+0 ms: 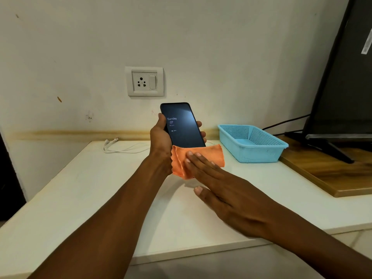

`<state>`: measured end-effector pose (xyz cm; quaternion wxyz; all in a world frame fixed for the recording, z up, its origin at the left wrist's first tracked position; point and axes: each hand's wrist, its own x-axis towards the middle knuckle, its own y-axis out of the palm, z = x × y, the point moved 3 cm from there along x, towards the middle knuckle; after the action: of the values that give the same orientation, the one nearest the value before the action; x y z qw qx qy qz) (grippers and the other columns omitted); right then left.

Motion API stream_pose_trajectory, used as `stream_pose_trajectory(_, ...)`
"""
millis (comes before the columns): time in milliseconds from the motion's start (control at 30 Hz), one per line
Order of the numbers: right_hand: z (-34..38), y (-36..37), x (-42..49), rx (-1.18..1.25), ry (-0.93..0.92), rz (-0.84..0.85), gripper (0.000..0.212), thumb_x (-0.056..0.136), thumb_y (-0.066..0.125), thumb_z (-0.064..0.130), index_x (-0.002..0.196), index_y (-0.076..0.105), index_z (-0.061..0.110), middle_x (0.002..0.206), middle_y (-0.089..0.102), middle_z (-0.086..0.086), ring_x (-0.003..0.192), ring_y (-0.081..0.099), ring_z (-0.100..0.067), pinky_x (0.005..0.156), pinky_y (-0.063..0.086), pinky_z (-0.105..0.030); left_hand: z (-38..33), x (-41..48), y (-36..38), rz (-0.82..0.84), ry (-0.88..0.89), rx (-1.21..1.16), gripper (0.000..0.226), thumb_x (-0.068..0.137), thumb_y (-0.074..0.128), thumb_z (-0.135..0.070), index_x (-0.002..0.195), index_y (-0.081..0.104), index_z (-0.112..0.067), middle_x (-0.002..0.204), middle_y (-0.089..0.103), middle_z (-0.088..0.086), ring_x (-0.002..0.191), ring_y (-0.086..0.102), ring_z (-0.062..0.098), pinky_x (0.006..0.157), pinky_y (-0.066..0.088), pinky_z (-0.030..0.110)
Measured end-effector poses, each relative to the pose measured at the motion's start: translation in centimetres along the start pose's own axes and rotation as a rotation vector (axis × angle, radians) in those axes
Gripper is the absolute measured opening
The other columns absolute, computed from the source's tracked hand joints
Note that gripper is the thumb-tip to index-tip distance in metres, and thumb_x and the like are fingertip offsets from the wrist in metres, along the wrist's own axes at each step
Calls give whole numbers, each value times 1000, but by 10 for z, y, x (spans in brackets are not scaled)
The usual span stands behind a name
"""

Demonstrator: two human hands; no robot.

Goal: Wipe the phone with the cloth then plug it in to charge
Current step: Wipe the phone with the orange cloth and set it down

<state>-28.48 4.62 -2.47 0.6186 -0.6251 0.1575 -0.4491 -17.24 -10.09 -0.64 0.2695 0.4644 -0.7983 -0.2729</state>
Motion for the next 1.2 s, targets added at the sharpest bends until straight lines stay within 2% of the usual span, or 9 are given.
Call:
stream_pose_trajectory(100, -11, 3, -1, -20, 199, 117, 59, 94, 13, 54, 147, -10, 42, 148, -22, 34, 132, -23, 21, 106, -9, -4, 1, -2, 2, -24, 28, -4, 81, 93, 19, -66, 133, 52, -3, 120, 60, 22, 87, 63, 38, 85, 52, 46)
stream_pose_trajectory(233, -20, 9, -1, -51, 220, 44, 67, 87, 3, 65, 149, -11, 41, 154, -20, 28, 138, -18, 13, 119, 1, -21, 1, -3, 4, -38, 26, -1, 82, 93, 19, -67, 127, 56, -1, 115, 62, 21, 83, 64, 37, 83, 53, 45)
stream_pose_trajectory(300, -22, 12, 1, -58, 238, 22, 70, 84, 0, 68, 147, -16, 42, 153, -23, 28, 138, -20, 14, 119, 1, -23, 2, -4, 5, -50, 18, 0, 82, 92, 19, -67, 122, 58, -2, 110, 65, 20, 83, 65, 36, 83, 53, 45)
stream_pose_trajectory(500, -24, 10, 18, -60, 255, -57, 62, 98, 14, 55, 150, -12, 34, 154, -23, 25, 137, -23, 13, 116, -2, -19, 5, -3, 4, -69, -33, -3, 86, 89, 22, -71, 136, 50, -5, 132, 55, 23, 105, 56, 39, 98, 42, 52)
stream_pose_trajectory(633, -29, 8, 39, -39, 249, -105, 62, 100, 21, 48, 152, -7, 29, 156, -20, 20, 139, -23, 9, 115, -3, -19, 5, -1, 1, -118, -39, -14, 84, 89, 26, -71, 132, 55, -6, 131, 57, 22, 114, 57, 38, 108, 35, 54)
stream_pose_trajectory(733, -35, 6, 56, -39, 247, -121, 63, 101, 21, 46, 152, -9, 26, 158, -20, 13, 141, -22, 4, 114, -6, -20, 5, 0, -3, -183, -30, 30, 76, 89, 30, -69, 124, 63, -9, 125, 63, 19, 112, 62, 35, 104, 42, 51)
stream_pose_trajectory(833, -39, 1, 71, -12, 254, -125, 63, 102, 21, 45, 152, -10, 23, 159, -19, 9, 143, -21, 0, 113, -10, -20, 4, -4, 1, -191, -27, 74, 70, 92, 29, -65, 108, 69, -11, 103, 72, 15, 88, 71, 30, 86, 54, 42)
stream_pose_trajectory(1000, -51, -9, 97, -13, 256, -161, 62, 101, 17, 46, 152, -10, 22, 161, -15, 5, 145, -17, -5, 117, -10, -26, 5, -6, 5, -179, -9, 77, 67, 94, 29, -63, 126, 62, -15, 120, 67, 17, 109, 64, 36, 98, 47, 52)
stream_pose_trajectory(1200, -57, -23, 116, 22, 270, -127, 60, 103, 17, 42, 152, -9, 21, 161, -14, 5, 146, -14, -6, 120, -6, -30, 5, -8, 12, -123, 0, 40, 61, 96, 29, -59, 124, 60, -15, 90, 75, 12, 81, 72, 28, 79, 54, 41)
